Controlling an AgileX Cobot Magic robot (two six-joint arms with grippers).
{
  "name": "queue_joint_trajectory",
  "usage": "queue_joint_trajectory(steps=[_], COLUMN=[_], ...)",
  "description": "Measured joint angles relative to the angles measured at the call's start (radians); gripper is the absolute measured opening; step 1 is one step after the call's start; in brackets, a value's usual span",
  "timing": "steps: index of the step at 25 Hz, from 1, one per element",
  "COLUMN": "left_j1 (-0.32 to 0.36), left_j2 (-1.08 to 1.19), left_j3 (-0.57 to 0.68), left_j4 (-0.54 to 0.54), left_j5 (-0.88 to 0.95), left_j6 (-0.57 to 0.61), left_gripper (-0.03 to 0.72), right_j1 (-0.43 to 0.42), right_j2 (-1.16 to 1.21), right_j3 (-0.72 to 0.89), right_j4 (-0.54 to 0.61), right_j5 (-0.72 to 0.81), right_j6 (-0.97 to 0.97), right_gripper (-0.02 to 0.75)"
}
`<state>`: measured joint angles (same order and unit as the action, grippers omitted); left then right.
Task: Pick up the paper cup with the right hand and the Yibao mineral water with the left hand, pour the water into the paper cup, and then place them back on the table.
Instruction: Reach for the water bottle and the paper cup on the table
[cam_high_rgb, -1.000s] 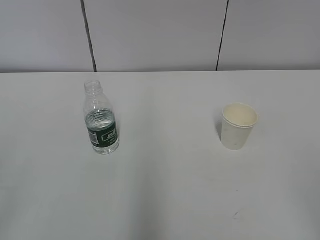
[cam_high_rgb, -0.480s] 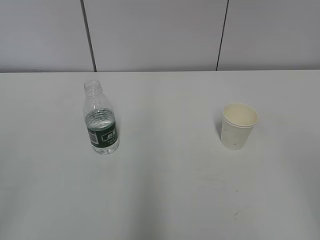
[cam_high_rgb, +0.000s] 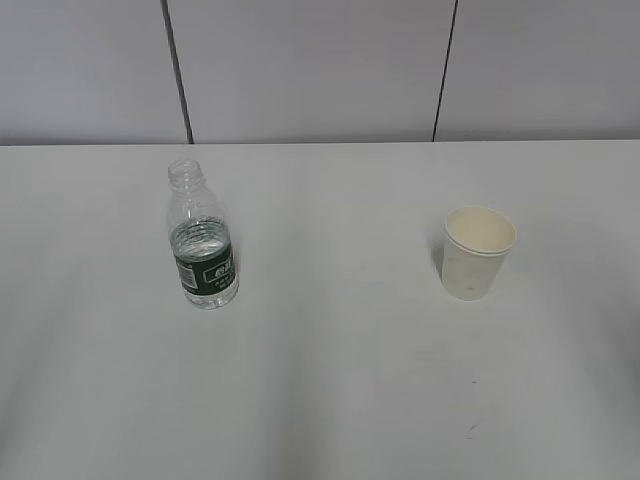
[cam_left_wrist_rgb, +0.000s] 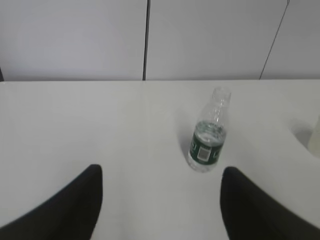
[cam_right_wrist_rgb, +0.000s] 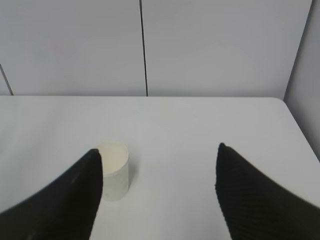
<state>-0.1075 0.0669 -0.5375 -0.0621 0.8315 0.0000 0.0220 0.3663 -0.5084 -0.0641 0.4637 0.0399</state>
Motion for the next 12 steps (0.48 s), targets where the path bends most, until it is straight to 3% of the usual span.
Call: queue_joint_trajectory(steps=[5,12], left_j1=[0.000,0.000], left_j2=[0.183,0.432], left_j3=[0.000,0.000], left_j4=[-0.036,-0.046], left_j5=[-0.261,-0.482], left_j6=[0.008,0.102], left_gripper=[0.459,0.459], right_j1=[0.000,0.000], right_j2=[0.134,0.340], right_j3=[0.000,0.045], right_j4=[0.000,0.002], right_j5=[-0.176,-0.386], right_j6=[0.000,0.008], right_gripper=[0.552,0.552])
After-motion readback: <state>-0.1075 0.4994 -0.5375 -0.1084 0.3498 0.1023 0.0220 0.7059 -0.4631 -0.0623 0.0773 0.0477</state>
